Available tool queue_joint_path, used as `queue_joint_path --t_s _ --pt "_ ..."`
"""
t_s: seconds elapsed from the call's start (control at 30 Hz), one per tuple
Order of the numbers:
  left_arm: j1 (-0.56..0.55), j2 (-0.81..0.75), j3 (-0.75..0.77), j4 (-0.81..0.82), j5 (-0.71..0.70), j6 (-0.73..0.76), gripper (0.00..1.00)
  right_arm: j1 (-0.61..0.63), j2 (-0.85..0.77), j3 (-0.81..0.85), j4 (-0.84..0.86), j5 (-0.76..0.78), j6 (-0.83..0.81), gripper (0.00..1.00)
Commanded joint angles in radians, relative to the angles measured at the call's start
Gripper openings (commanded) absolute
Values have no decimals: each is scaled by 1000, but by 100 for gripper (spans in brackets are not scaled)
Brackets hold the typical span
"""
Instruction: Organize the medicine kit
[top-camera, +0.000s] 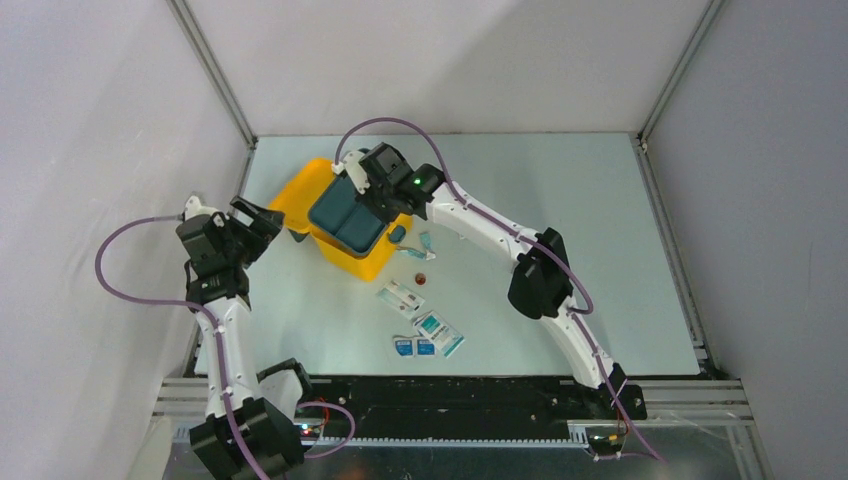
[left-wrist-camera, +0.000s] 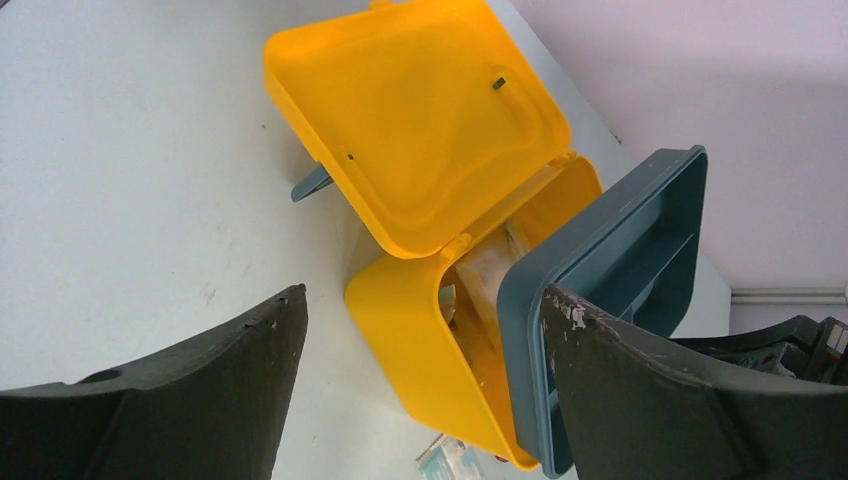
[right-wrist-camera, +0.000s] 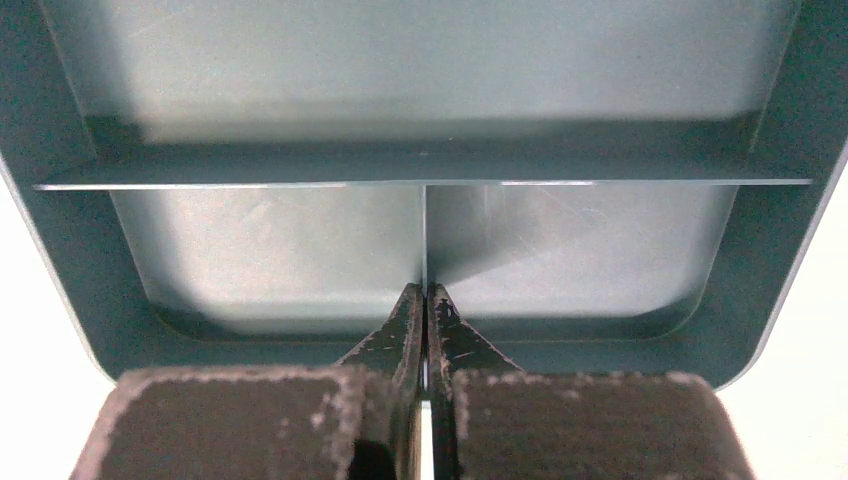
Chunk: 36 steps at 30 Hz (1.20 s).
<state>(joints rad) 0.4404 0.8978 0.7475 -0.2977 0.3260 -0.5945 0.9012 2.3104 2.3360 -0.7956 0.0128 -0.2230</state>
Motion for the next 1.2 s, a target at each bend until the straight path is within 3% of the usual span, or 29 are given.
queue_joint_path --t_s 0.0,0.37,1.17 --pt "10 -1 -10 46 17 6 91 -4 1 64 25 -48 50 0" --pt "12 -3 -21 57 26 -1 90 -4 24 61 8 -86 73 0" --pt "12 -2 -32 71 33 -1 90 -7 43 61 18 -19 45 0"
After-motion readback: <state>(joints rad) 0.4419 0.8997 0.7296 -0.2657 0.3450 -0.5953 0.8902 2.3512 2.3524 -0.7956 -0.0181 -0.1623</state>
